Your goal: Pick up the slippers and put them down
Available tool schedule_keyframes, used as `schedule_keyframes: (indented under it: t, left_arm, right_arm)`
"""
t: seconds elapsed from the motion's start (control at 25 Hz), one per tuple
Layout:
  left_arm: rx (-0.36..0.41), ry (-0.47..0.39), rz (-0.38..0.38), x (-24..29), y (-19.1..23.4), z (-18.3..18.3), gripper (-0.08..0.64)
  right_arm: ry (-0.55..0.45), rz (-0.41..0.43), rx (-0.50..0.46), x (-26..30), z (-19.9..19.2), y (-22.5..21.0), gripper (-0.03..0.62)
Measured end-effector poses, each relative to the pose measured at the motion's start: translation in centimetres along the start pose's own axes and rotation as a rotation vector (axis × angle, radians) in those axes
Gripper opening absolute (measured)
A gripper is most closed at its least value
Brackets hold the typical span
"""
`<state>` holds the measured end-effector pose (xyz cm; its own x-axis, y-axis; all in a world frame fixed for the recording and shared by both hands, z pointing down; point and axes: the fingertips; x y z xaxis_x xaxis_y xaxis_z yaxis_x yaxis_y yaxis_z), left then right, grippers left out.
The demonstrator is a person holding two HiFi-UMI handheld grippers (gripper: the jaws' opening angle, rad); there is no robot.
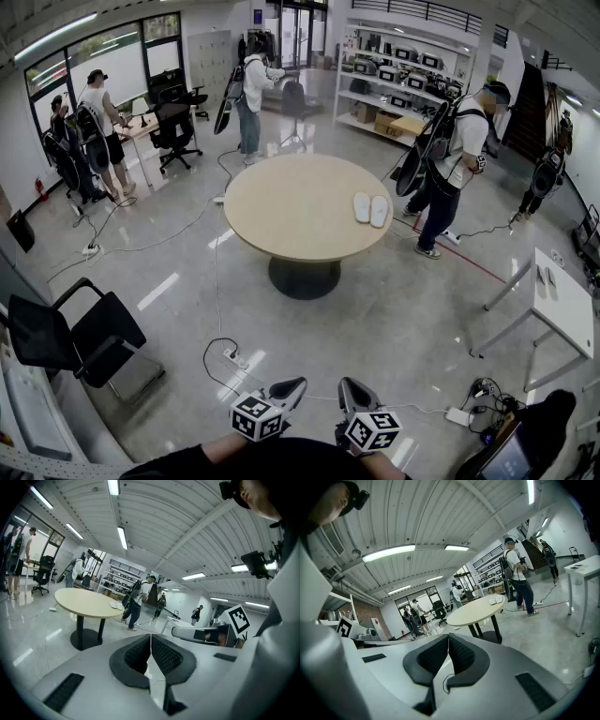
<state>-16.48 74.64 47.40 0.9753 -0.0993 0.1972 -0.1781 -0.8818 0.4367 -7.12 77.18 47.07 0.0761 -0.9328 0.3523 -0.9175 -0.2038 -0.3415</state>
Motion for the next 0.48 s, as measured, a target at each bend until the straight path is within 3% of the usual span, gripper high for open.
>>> schedule_keyframes:
  t: [0.48]
  left_arm:
    - [-0.008, 0.011, -0.022, 0.54, -0.01, -0.47, 0.025]
  right_arm:
    - [-0.016, -0.039, 0.005, -0.54, 0.11, -0.83, 0.015]
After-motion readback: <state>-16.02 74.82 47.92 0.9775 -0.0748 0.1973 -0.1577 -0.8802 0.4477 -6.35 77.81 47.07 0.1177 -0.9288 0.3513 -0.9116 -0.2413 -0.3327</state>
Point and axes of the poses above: the fingertips, and each gripper's own axes: x forward along the fingers, y to its left, z out of its top, and after that the axes turned 15 degrees about -z, right-handed
